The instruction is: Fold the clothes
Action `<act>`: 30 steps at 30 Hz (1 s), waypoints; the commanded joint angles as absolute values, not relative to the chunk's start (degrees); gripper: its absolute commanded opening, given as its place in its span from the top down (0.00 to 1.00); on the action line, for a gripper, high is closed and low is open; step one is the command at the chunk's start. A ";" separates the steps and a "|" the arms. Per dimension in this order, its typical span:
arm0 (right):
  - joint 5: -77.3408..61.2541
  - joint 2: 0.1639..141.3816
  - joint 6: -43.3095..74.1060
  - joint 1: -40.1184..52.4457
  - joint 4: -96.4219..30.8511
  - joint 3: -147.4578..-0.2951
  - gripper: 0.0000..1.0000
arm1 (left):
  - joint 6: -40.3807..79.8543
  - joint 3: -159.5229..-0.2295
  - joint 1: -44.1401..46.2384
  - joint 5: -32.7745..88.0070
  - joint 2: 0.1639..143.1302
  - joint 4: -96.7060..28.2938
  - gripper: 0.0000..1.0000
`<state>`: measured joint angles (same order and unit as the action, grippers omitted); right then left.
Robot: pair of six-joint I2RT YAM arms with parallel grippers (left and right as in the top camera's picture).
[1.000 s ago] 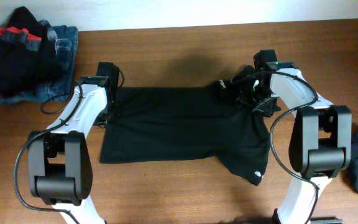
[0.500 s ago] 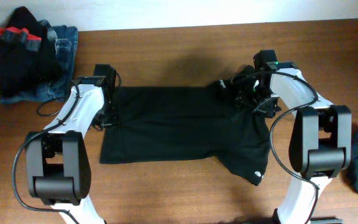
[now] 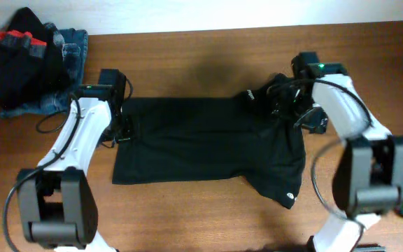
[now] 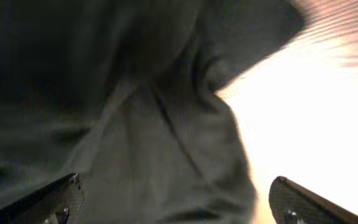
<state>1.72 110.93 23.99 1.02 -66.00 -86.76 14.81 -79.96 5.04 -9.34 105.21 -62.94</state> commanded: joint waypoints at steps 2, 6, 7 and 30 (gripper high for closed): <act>5.87 101.08 24.43 1.34 -72.82 -88.90 0.01 | 15.20 -80.84 4.86 -6.57 101.14 -64.84 0.01; 5.87 99.77 24.43 1.56 -79.46 -88.90 0.01 | 15.20 -80.84 4.86 -4.10 100.73 -66.65 0.01; 5.87 99.77 24.40 1.54 -80.73 -88.88 0.01 | 15.22 -80.82 4.86 -3.70 100.73 -67.09 0.01; 6.11 96.77 32.14 17.41 -86.63 -72.79 0.01 | 15.86 -75.46 4.97 -3.62 100.73 -78.65 0.01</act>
<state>5.13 98.35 26.68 14.94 -87.92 -76.34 14.85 -77.71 5.06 -4.25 102.00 -78.46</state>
